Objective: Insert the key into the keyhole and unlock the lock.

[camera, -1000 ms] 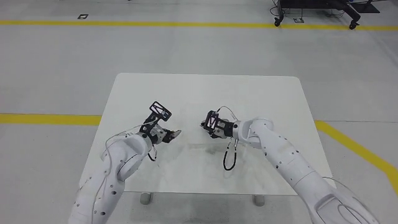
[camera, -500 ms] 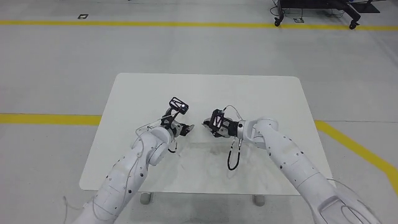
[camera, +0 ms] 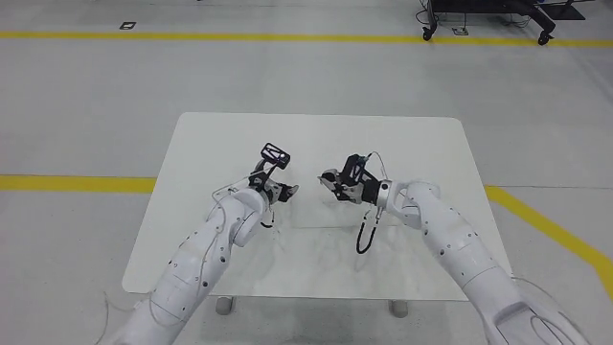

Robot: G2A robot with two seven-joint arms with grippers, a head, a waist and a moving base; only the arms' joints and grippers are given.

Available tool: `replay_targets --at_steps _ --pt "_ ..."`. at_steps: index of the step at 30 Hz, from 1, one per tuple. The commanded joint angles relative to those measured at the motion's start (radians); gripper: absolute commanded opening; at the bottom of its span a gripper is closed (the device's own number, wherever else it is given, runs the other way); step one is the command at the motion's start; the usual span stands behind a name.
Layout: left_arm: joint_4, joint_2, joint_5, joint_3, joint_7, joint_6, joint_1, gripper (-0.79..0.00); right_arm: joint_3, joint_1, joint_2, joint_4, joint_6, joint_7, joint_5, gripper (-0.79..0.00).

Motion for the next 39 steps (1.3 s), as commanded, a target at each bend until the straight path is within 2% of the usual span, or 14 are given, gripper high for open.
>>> replay_targets --at_steps 1,4,7,15,17,19,20,23,25,29,33,37,39 --pt "-0.063 0.011 -0.002 -0.054 -0.014 -0.006 0.011 0.0 0.018 -0.012 0.007 -0.007 -0.032 -0.035 0.011 -0.785" --pt "-0.187 0.036 -0.023 -0.172 -0.046 -0.026 0.063 0.0 0.042 -0.031 0.016 -0.014 -0.083 -0.079 0.039 -0.785" --pt "-0.325 0.059 -0.076 -0.327 -0.094 -0.001 0.155 0.0 0.042 -0.031 0.016 -0.014 -0.083 -0.079 0.039 -0.785" --pt "-0.325 0.059 -0.076 -0.327 -0.094 -0.001 0.155 0.0 0.042 -0.031 0.016 -0.014 -0.083 -0.079 0.039 -0.785" --pt "-0.31 0.058 -0.124 -0.337 -0.065 -0.001 0.184 0.0 0.042 -0.038 0.015 -0.016 -0.082 -0.082 0.054 -0.785" --pt "-0.276 0.056 -0.317 -0.37 -0.063 -0.055 0.208 0.0 0.038 -0.049 0.009 0.002 -0.137 -0.092 0.15 -0.785" --pt "-0.254 0.056 -0.423 -0.393 -0.096 -0.09 0.203 0.0 0.036 -0.043 0.006 0.02 -0.156 -0.083 0.191 -0.785" --pt "-0.195 0.057 -0.802 -0.446 -0.283 -0.193 0.157 0.0 0.001 -0.033 -0.012 0.062 -0.195 -0.075 0.366 -0.785" --pt "-0.133 0.058 -0.995 -0.461 -0.41 -0.211 0.115 0.0 -0.041 -0.026 -0.023 0.075 -0.195 -0.056 0.51 -0.785" --pt "0.037 0.048 -1.394 -0.431 -0.638 -0.205 0.035 0.0 -0.14 -0.009 -0.03 0.052 -0.195 0.048 0.851 -0.785" --pt "0.185 0.042 -1.558 -0.401 -0.74 -0.207 -0.035 0.0 -0.183 0.011 -0.012 0.044 -0.195 0.239 1.176 -0.785" --pt "0.229 0.041 -1.518 -0.367 -0.745 -0.291 -0.078 -0.012 -0.188 0.022 0.002 0.043 -0.195 0.454 1.425 -0.785" --pt "0.219 0.042 -1.464 -0.348 -0.715 -0.327 -0.086 -0.256 -0.208 0.024 -0.002 0.031 -0.195 0.594 1.555 -0.785"
